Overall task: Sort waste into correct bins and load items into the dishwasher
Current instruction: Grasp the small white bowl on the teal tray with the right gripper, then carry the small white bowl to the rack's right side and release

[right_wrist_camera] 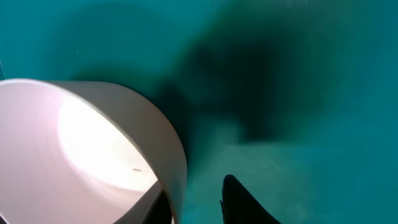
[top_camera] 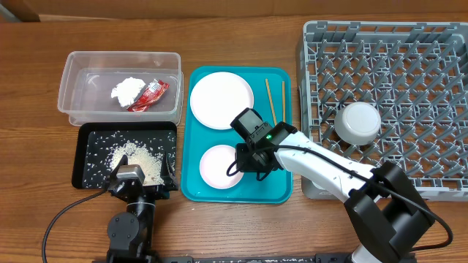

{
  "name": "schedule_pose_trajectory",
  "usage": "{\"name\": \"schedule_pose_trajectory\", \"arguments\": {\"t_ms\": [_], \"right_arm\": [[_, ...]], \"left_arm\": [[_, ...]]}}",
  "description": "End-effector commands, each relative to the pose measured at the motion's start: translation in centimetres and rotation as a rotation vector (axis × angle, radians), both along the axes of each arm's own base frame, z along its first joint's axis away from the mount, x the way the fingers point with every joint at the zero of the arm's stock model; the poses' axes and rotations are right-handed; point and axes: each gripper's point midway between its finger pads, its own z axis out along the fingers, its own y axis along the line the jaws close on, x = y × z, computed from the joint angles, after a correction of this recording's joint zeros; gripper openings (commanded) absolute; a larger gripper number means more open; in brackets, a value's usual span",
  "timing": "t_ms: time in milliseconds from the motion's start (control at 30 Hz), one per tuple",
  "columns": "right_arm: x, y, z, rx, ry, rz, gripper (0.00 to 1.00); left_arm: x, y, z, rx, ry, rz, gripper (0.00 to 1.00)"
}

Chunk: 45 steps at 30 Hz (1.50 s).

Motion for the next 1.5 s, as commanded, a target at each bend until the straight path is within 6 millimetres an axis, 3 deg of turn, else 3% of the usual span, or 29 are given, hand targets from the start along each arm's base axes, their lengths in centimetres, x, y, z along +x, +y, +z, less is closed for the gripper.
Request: {"name": "schedule_pose_trajectory", "arguments": {"t_ms": [0, 100, 200, 300, 367, 433, 567, 667, 800, 900, 1067, 1267, 1467], "right_arm": [[0.1, 0.0, 0.1, -0.011, -0.023, -0.041, 0.15], [0.5, -0.3, 0.0, -0.04, -0.05, -0.065, 0.04], [1.0, -0.7, 0.7, -0.053, -0.075, -0.076, 0.04], [2.9, -2.3, 4.0, -0.082, -0.174, -0.127, 0.04], [4.4, -4.4, 7.7, -0.125, -0.298, -0.181, 0.04], [5.8, -7.3, 12.3, -0.186, -0.462, -0.258, 0.04], [6.3, -12.3, 20.1, -0.297, -0.739, -0.317, 0.04], [5.4, -18.4, 25.0, -0.481, -0.908, -0.46, 0.04], [3.5, -26.7, 28.4, -0.793, -0.981, -0.652, 0.04], [2.9, -31.7, 28.4, -0.927, -0.919, -0.779, 0.04], [1.8, -39.9, 26.3, -1.124, -0.722, -0.986, 0.04], [2.6, -45.0, 22.2, -1.242, -0.531, -1.048, 0.04], [3.5, -47.5, 19.2, -1.44, -0.392, -0.966, 0.04]], "left_arm": [[0.0, 0.3, 0.0, -0.015, -0.008, 0.018, 1.0], [0.0, 0.3, 0.0, -0.015, -0.008, 0.018, 1.0], [0.0, 0.3, 0.0, -0.015, -0.008, 0.018, 1.0], [0.0, 0.3, 0.0, -0.015, -0.008, 0.018, 1.0], [0.0, 0.3, 0.0, -0.015, -0.008, 0.018, 1.0], [0.0, 0.3, 0.0, -0.015, -0.008, 0.018, 1.0], [0.0, 0.3, 0.0, -0.015, -0.008, 0.018, 1.0], [0.0, 0.4, 0.0, -0.015, -0.008, 0.018, 1.0], [0.0, 0.3, 0.0, -0.015, -0.008, 0.018, 1.0], [0.0, 0.3, 0.0, -0.015, -0.008, 0.018, 1.0], [0.0, 0.3, 0.0, -0.015, -0.008, 0.018, 1.0], [0.0, 0.3, 0.0, -0.015, -0.008, 0.018, 1.0], [0.0, 0.3, 0.0, -0.015, -0.008, 0.018, 1.0]]}}
